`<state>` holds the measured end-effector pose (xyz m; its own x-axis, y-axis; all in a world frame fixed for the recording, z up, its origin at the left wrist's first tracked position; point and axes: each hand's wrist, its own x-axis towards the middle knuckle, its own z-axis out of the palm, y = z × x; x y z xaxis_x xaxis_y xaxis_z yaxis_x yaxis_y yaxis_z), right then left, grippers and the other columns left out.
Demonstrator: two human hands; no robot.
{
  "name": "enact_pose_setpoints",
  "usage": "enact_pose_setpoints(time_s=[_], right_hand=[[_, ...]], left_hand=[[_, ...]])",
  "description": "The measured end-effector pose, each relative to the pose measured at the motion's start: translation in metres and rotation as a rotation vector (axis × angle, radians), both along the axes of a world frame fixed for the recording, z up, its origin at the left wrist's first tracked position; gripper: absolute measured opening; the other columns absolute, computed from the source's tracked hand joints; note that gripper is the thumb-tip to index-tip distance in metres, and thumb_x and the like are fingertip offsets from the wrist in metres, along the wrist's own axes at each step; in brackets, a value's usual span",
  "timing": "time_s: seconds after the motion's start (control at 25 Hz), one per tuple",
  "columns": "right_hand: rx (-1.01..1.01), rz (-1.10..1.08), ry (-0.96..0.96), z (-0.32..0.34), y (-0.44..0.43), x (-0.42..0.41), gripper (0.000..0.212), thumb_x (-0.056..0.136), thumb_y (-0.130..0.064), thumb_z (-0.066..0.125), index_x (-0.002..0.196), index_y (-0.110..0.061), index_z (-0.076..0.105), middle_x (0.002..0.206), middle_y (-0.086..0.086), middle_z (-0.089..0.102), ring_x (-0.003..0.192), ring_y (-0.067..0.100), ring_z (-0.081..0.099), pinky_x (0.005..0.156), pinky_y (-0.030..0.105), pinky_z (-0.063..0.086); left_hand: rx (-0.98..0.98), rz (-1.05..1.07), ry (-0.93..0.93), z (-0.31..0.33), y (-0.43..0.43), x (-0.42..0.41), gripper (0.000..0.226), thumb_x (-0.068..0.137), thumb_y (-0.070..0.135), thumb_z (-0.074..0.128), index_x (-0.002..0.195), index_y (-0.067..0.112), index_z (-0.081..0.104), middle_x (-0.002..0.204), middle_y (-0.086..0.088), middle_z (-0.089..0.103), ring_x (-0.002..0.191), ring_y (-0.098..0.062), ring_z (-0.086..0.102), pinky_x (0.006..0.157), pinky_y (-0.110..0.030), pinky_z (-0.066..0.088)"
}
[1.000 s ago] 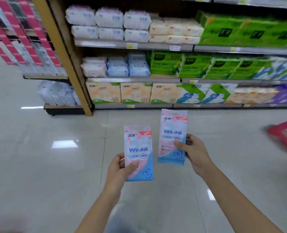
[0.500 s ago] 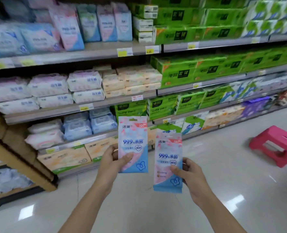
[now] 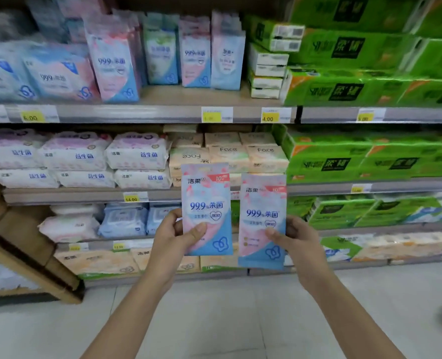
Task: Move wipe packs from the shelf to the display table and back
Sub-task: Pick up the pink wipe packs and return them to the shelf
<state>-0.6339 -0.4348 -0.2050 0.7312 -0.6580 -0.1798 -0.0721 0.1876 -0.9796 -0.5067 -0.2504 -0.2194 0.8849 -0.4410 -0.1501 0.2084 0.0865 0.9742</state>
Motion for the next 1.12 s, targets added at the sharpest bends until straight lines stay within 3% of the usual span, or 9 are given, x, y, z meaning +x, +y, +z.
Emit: enact_pose_setpoints(time_s=[0.24, 0.4, 0.56, 0.72, 0.84, 0.92, 0.96, 1.04, 1.12], right_hand=[[-0.202, 0.147, -0.201, 0.089, -0.062, 0.142, 0.019, 0.080, -0.001, 0.068, 0.092, -0.016, 0.064, 0.081, -0.009, 0.075, 0.078, 0.010, 0.072, 0.065, 0.022, 0.057], [-0.216, 0.139, -0.294, 0.124, -0.078, 0.242, 0.022, 0.079, 0.000, 0.069, 0.099, -0.008, 0.061, 0.092, -0.002, 0.073, 0.078, 0.010, 0.072, 0.065, 0.023, 0.057], [-0.239, 0.125, -0.343, 0.145, -0.082, 0.322, 0.022, 0.079, -0.002, 0.070, 0.099, -0.009, 0.062, 0.100, 0.005, 0.070, 0.082, 0.012, 0.071, 0.072, 0.027, 0.059], [-0.269, 0.124, -0.313, 0.151, -0.081, 0.375, 0.018, 0.081, -0.003, 0.069, 0.094, -0.010, 0.058, 0.106, 0.013, 0.069, 0.084, 0.017, 0.070, 0.071, 0.029, 0.060], [-0.308, 0.074, -0.253, 0.144, -0.085, 0.399, 0.017, 0.079, -0.002, 0.071, 0.086, -0.011, 0.058, 0.103, 0.017, 0.068, 0.084, 0.025, 0.069, 0.072, 0.035, 0.060], [-0.447, 0.015, -0.187, 0.136, -0.087, 0.407, 0.018, 0.078, -0.005, 0.073, 0.088, -0.007, 0.059, 0.099, 0.014, 0.068, 0.087, 0.028, 0.068, 0.076, 0.040, 0.059], [-0.555, -0.008, -0.151, 0.133, -0.089, 0.408, 0.020, 0.078, -0.008, 0.073, 0.093, -0.004, 0.059, 0.097, 0.010, 0.068, 0.086, 0.025, 0.068, 0.076, 0.034, 0.059], [-0.783, -0.065, -0.075, 0.131, -0.091, 0.407, 0.028, 0.080, -0.016, 0.072, 0.101, -0.002, 0.060, 0.091, 0.001, 0.066, 0.079, 0.015, 0.063, 0.062, 0.012, 0.052], [-0.967, -0.131, -0.001, 0.130, -0.094, 0.401, 0.033, 0.081, -0.027, 0.071, 0.101, -0.003, 0.060, 0.087, 0.003, 0.065, 0.075, 0.017, 0.059, 0.054, 0.017, 0.042]], left_hand=[[-0.066, 0.119, -0.031, 0.021, -0.024, 0.062, 0.027, 0.079, -0.006, 0.062, 0.097, 0.013, 0.055, 0.069, 0.012, 0.073, 0.064, -0.001, 0.068, 0.053, -0.012, 0.049], [-0.113, 0.111, -0.086, 0.044, -0.032, 0.123, 0.032, 0.075, -0.004, 0.065, 0.103, 0.010, 0.056, 0.082, 0.005, 0.076, 0.075, -0.008, 0.071, 0.060, -0.017, 0.053], [-0.126, 0.054, -0.124, 0.066, -0.038, 0.181, 0.043, 0.065, 0.002, 0.073, 0.104, 0.009, 0.055, 0.081, 0.005, 0.076, 0.073, -0.007, 0.070, 0.057, -0.017, 0.052], [-0.144, 0.007, -0.133, 0.077, -0.042, 0.213, 0.036, 0.068, 0.002, 0.067, 0.102, 0.005, 0.055, 0.080, 0.004, 0.076, 0.071, -0.006, 0.070, 0.057, -0.016, 0.052], [-0.166, -0.017, -0.140, 0.082, -0.045, 0.225, 0.047, 0.060, 0.002, 0.078, 0.101, 0.007, 0.056, 0.084, 0.001, 0.076, 0.075, -0.008, 0.071, 0.059, -0.017, 0.052], [-0.181, -0.024, -0.146, 0.084, -0.048, 0.229, 0.043, 0.061, 0.003, 0.073, 0.101, 0.007, 0.056, 0.087, 0.000, 0.076, 0.078, -0.009, 0.071, 0.061, -0.017, 0.053], [-0.188, -0.024, -0.150, 0.086, -0.050, 0.231, 0.041, 0.062, 0.005, 0.069, 0.101, 0.007, 0.056, 0.088, 0.000, 0.076, 0.079, -0.009, 0.071, 0.061, -0.017, 0.053], [-0.200, -0.028, -0.165, 0.095, -0.055, 0.233, 0.045, 0.062, 0.002, 0.073, 0.103, 0.005, 0.056, 0.089, 0.000, 0.076, 0.081, -0.009, 0.071, 0.062, -0.017, 0.053], [-0.203, -0.016, -0.191, 0.105, -0.064, 0.237, 0.045, 0.064, -0.003, 0.076, 0.103, 0.005, 0.056, 0.087, 0.003, 0.076, 0.079, -0.006, 0.070, 0.061, -0.016, 0.053]])
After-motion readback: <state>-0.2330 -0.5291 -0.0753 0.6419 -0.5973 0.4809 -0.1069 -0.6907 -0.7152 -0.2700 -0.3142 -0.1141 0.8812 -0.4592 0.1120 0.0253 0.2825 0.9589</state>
